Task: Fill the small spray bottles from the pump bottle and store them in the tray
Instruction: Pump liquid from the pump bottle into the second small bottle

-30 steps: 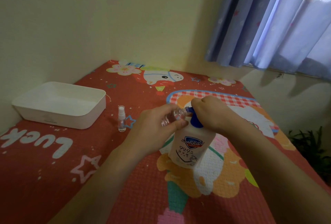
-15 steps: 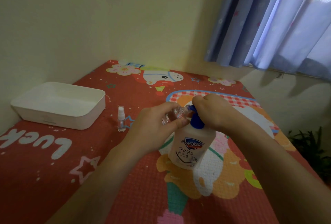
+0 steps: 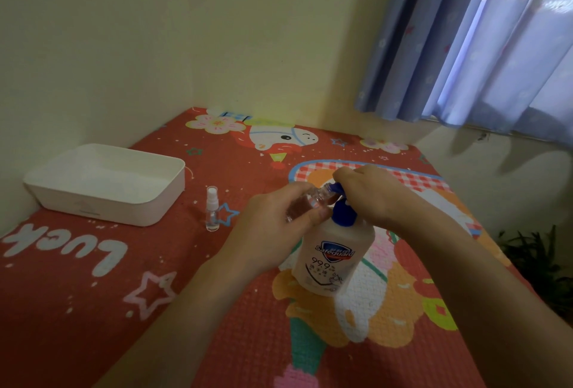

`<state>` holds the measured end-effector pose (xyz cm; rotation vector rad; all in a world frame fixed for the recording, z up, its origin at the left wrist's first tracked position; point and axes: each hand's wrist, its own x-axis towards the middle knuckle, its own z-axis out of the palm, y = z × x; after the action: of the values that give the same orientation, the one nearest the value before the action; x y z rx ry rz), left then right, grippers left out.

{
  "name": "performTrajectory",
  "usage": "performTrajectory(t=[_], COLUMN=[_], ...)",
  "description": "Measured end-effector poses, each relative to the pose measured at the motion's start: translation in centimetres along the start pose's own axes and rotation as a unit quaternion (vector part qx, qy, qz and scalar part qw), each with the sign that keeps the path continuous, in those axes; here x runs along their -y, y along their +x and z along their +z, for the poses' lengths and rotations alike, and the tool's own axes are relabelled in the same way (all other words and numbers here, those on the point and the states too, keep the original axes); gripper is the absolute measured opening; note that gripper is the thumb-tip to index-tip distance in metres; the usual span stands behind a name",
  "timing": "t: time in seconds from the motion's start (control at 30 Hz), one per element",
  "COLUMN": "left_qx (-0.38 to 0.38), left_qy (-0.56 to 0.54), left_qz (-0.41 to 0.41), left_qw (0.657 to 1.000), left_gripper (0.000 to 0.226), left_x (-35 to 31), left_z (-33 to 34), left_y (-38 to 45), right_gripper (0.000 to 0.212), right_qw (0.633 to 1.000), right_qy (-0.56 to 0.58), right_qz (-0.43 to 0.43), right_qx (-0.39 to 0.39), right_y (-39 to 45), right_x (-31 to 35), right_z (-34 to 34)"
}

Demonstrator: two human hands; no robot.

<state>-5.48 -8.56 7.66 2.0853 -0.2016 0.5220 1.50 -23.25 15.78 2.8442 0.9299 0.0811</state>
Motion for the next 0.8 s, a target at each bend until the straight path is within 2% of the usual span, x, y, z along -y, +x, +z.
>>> performTrajectory(t=[0.2, 0.33, 0.5, 0.8], left_qx=[-0.004, -0.006, 0.001, -0.016], left_qy=[-0.007, -0.020, -0.026, -0.084], left_qz=[0.003, -0.002, -0.007, -0.030], left_qw=[1.000, 1.000, 1.000, 0.996], left_gripper=[0.017, 0.018, 0.024, 0.022], left_x=[-0.05, 0.12, 0.27, 0.67], left_z=[0.30, 0.34, 0.29, -0.14], left_y=[-0.13, -0.19, -0.32, -0.76], right_gripper=[0.012, 0.012, 0.037, 0.039], right_qw=[0.999, 0.985, 0.942, 0.939], right_qy=[0.030, 0.141, 0.284, 0.269], right_qz=[0.017, 0.065, 0.144, 0.125], right_qx=[-0.022, -0.075, -0.110, -0.171], right_y=[-0.04, -0.33, -0.29, -0.57], right_x=[0.05, 0.26, 0.08, 0.03], right_z=[0.00, 0.09, 0.27, 0.02])
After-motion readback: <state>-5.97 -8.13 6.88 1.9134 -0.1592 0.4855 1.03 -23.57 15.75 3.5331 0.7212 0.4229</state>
